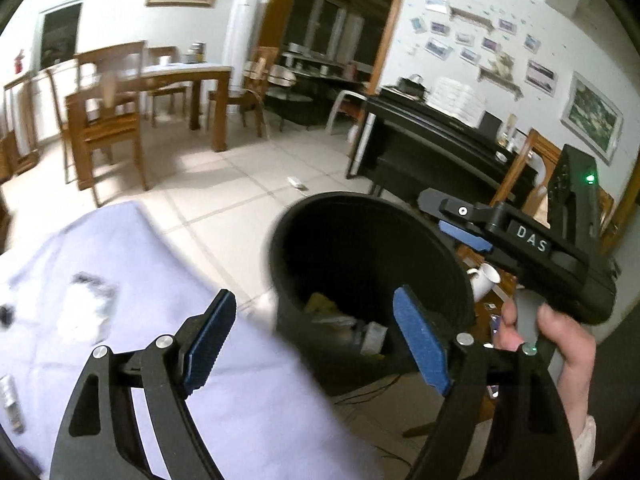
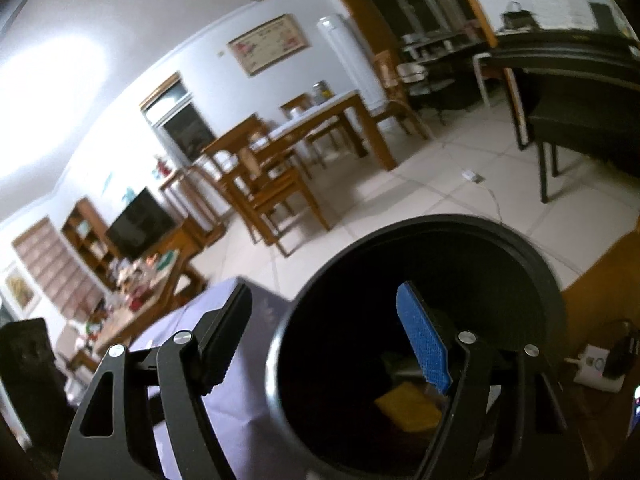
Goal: Collect trash
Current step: 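Grasp the purple bottle with the left tool while the right tool grasps the white tissue, then carry both items over the bin and open both tools to release them, then move both open tools back over the table, then grasp the black battery card with the left tool while the right tool grasps the black-and-clear mouse, then carry both items over the bin and open both tools to drop them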
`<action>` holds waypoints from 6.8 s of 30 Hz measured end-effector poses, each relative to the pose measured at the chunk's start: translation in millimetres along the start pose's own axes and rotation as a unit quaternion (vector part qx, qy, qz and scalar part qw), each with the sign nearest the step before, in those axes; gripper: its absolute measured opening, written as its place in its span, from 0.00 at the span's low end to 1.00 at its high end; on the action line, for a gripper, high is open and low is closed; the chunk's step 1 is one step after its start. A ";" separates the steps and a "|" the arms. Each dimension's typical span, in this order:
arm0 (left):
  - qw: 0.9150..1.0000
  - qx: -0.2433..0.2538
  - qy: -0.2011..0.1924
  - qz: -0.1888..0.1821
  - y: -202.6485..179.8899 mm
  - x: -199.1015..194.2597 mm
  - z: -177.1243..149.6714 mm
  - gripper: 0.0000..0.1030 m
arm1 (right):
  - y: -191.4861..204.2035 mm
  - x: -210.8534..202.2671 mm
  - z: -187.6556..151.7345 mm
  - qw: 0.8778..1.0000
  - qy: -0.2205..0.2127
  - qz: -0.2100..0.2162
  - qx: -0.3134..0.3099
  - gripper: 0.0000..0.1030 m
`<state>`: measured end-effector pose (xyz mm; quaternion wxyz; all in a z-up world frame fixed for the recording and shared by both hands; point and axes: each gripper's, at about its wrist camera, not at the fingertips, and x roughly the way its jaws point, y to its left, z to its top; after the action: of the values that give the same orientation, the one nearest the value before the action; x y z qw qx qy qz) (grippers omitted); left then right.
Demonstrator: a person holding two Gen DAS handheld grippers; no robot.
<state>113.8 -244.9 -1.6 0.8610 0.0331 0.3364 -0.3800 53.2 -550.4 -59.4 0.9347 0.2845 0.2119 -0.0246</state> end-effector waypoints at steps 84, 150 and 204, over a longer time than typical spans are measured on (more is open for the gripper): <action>0.993 0.089 0.004 -0.081 -79.5 78.4 26.8 0.24 | -79.8 -31.5 31.0 0.996 -0.077 -0.050 0.023 0.33; 0.962 -0.080 0.085 0.248 229.4 -71.8 -84.2 0.48 | 324.6 165.3 -129.1 0.920 0.184 0.129 -0.321 0.69; 0.961 -0.121 0.066 0.241 258.5 -80.3 -82.4 0.28 | 239.5 63.9 -108.9 0.949 0.145 0.198 -0.197 0.47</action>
<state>204.1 14.9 -67.9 0.9006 0.0341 0.4178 -0.1151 109.6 -286.1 -42.3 0.9173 0.1312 0.2850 0.2451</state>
